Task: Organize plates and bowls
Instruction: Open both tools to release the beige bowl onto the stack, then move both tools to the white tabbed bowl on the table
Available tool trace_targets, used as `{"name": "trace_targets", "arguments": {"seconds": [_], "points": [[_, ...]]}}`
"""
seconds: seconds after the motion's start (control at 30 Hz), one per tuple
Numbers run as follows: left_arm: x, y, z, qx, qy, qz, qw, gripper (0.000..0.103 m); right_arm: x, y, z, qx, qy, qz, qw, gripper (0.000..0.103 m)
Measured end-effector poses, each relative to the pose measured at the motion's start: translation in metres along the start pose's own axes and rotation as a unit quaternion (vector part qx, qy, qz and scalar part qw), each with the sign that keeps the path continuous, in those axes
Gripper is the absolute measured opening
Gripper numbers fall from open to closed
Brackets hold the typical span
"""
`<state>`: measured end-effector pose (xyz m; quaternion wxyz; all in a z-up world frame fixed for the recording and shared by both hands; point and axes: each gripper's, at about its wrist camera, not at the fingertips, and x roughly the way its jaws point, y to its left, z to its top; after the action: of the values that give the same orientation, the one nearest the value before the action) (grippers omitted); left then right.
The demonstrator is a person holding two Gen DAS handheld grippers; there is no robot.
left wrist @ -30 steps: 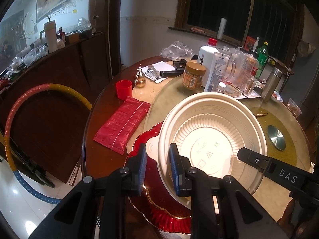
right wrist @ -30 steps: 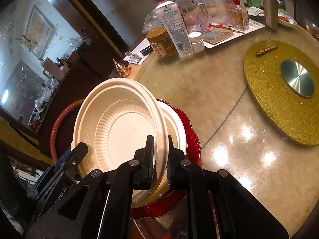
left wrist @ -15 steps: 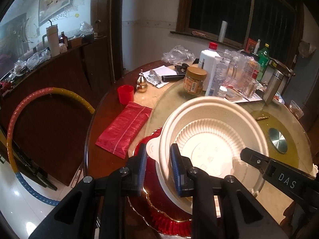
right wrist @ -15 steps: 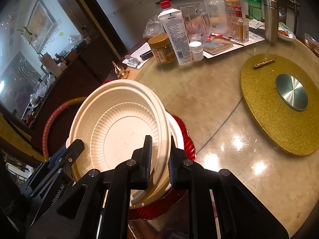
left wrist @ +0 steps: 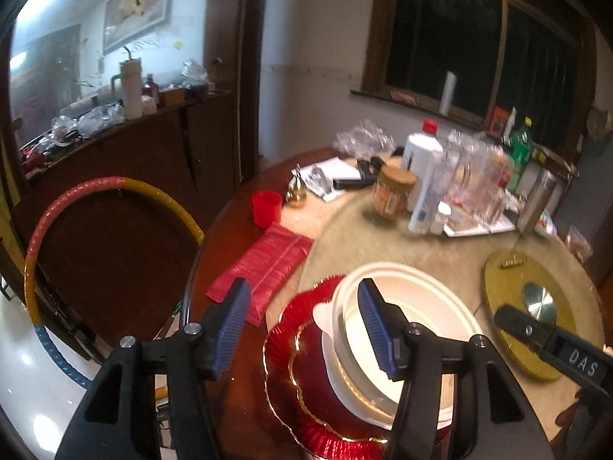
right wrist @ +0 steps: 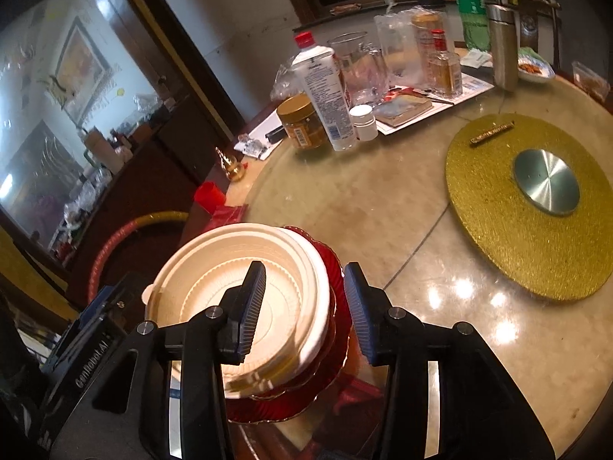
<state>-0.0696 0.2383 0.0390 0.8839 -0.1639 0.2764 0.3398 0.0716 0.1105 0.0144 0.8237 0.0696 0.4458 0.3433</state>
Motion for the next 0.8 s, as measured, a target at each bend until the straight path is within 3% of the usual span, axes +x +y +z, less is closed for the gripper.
{"name": "trace_targets", "arguments": {"seconds": [0.07, 0.13, 0.2, 0.33, 0.47, 0.6, 0.8], "points": [[-0.011, 0.000, 0.003, -0.013, -0.013, -0.015, 0.9997, 0.062, -0.006, -0.006, -0.003, 0.006, -0.006, 0.011, 1.000, 0.043], [-0.022, -0.006, 0.005, -0.017, -0.030, -0.035, 0.9988, 0.075, -0.010, -0.012, -0.004, 0.014, -0.008, 0.022, 1.000, 0.045], [-0.040, -0.018, 0.006, -0.009, -0.057, -0.058, 0.9966, 0.081, -0.016, -0.023, -0.006, 0.035, -0.013, 0.045, 0.998, 0.063], [-0.061, -0.053, 0.002, 0.032, -0.085, -0.102, 0.9906, 0.084, -0.031, -0.050, -0.011, 0.071, -0.019, 0.076, 0.994, 0.072], [-0.062, -0.096, -0.010, 0.074, -0.067, -0.145, 0.9845, 0.084, -0.054, -0.091, -0.021, 0.111, -0.027, 0.085, 0.990, 0.073], [-0.050, -0.142, -0.028, 0.109, -0.017, -0.192, 0.9752, 0.084, -0.077, -0.138, -0.035, 0.150, -0.046, 0.075, 0.985, 0.085], [-0.038, -0.196, -0.051, 0.146, 0.032, -0.226, 0.9627, 0.084, -0.103, -0.199, -0.054, 0.190, -0.049, 0.055, 0.979, 0.089]]}}
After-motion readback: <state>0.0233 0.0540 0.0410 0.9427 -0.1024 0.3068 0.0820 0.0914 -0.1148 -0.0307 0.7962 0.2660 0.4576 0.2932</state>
